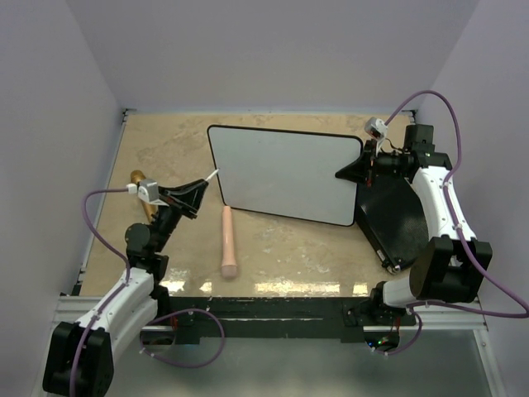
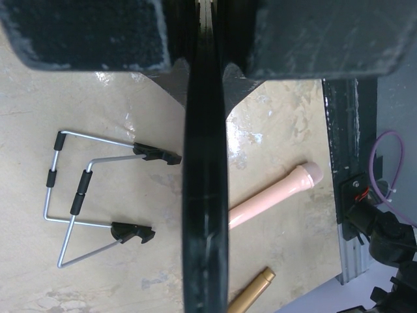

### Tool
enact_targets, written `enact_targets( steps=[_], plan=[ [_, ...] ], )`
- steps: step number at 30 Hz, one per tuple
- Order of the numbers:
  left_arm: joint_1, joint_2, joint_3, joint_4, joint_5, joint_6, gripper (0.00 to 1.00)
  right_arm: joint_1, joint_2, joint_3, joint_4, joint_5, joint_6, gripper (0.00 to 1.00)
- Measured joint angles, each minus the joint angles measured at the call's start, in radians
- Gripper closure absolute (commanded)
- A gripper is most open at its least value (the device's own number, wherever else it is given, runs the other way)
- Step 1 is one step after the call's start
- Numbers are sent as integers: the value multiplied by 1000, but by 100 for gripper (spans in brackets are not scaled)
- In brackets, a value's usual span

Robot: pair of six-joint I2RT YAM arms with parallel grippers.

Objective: Write a sentence on the whiteboard
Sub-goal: Move the whiteboard to the center of the board.

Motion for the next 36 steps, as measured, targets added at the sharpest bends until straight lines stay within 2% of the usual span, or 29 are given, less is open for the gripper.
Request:
enact_targets(
  steps=[16,25,36],
  plan=[
    [37,262,56,160,72,-14,100,0,0,0,-10,-2,-18,100],
    [39,343,85,249,109,-14,100,0,0,0,-11,-3,-22,100],
    [41,382,86,283,141,5,100,0,5,0,-13,-5,-25,100]
  ],
)
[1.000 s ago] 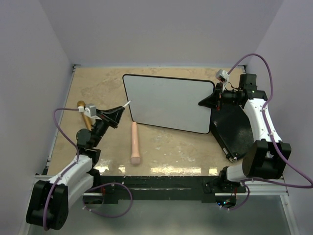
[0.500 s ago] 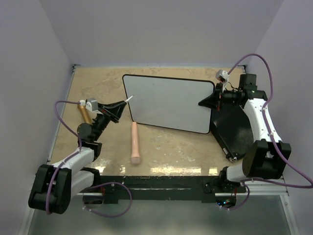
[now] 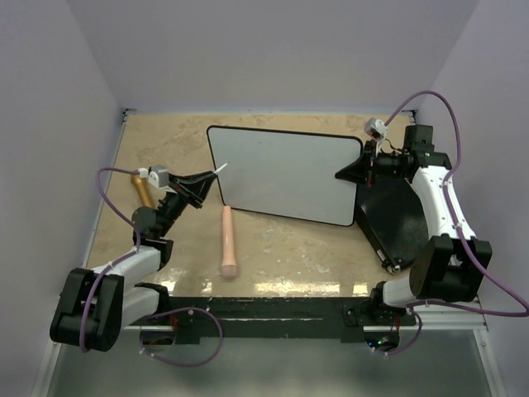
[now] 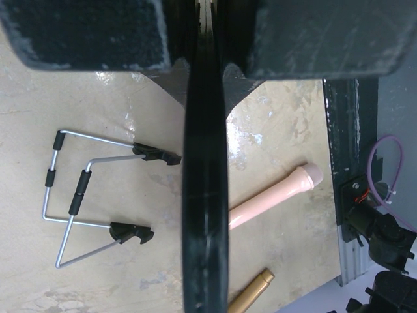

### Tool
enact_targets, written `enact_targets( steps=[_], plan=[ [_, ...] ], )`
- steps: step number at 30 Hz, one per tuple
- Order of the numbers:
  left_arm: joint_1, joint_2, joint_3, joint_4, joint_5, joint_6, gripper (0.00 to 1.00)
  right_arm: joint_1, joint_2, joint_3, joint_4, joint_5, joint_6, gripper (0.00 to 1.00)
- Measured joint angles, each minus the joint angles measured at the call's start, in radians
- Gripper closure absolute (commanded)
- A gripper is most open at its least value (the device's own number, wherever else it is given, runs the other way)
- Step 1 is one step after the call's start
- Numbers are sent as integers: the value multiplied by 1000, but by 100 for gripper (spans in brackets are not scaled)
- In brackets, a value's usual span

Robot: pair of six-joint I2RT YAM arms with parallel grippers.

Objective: Write a sentence on the whiteboard
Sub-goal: Move the whiteboard to the center of the board.

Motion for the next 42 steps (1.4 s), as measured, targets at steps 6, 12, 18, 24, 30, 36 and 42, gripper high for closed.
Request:
enact_targets(
  steps=[6,12,18,24,30,36,42],
  plan=[
    [0,15,0,19,12,10,100,0,0,0,0,0,0,100],
    [0,38,1,23,24,16,100,0,0,0,-1,0,-1,100],
    [0,59,3,26,34,34,100,0,0,0,-5,-1,-7,100],
    [0,101,19,27,38,35,100,0,0,0,-8,-1,-11,100],
    [0,113,31,27,49,35,100,0,0,0,-8,-1,-11,100],
    [0,113,31,27,57,38,100,0,0,0,-8,-1,-11,100],
    [0,118,31,27,60,37,100,0,0,0,-8,-1,-11,100]
  ],
)
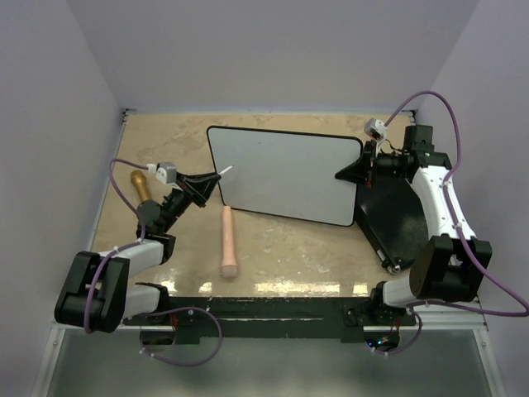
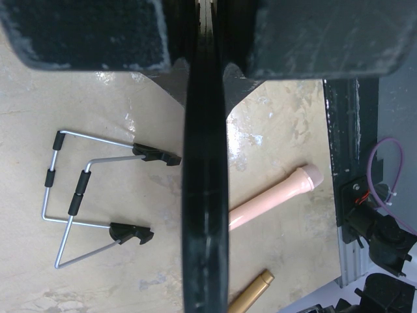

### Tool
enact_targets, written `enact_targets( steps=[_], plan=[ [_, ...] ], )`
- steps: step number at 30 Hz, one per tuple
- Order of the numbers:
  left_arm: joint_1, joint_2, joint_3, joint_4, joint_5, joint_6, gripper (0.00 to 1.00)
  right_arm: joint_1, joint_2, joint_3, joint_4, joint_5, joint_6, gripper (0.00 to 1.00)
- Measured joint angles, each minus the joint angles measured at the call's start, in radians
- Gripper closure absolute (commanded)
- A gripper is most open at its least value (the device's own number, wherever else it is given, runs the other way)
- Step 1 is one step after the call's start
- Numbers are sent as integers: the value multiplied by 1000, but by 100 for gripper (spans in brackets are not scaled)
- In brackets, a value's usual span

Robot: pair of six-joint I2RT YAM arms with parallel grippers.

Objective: Write a sentence on the whiteboard
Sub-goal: Move the whiteboard to the center of the board, then write on the whiteboard at the center of the board.

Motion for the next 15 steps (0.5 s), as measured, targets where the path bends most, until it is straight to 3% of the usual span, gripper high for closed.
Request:
enact_targets(
  steps=[15],
  plan=[
    [0,11,-11,0,-2,-3,100,0,0,0,0,0,0,100]
  ],
)
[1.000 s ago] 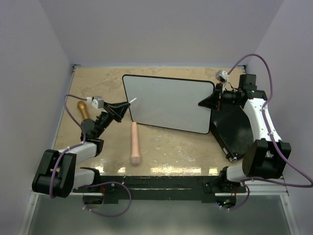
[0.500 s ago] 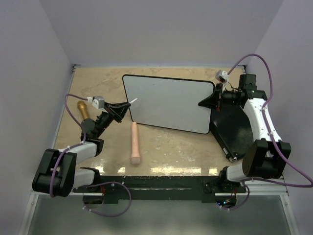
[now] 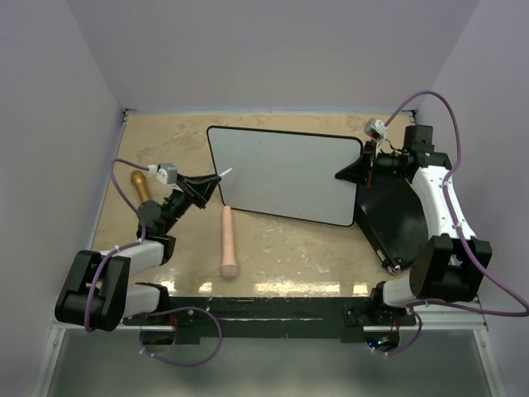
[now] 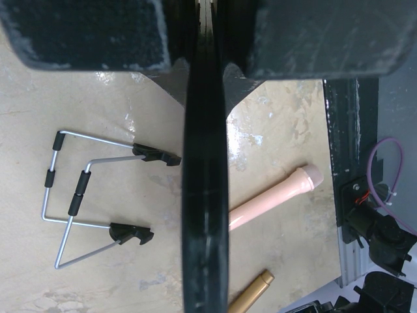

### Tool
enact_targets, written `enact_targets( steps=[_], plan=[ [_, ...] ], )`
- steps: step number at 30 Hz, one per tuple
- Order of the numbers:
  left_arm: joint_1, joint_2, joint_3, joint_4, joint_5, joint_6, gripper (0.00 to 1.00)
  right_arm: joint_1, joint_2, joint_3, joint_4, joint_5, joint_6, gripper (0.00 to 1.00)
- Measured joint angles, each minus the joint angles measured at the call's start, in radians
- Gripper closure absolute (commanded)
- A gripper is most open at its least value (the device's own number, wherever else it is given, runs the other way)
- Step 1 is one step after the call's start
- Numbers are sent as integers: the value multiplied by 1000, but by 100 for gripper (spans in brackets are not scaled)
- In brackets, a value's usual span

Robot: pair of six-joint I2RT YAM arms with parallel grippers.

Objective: Write a sentence on the whiteboard
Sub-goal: Write on the whiteboard at the center of the board.

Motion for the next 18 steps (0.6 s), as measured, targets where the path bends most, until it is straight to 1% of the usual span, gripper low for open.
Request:
enact_targets(
  steps=[18],
  plan=[
    [0,33,-12,0,-6,0,100,0,0,0,-1,0,0,100]
  ],
)
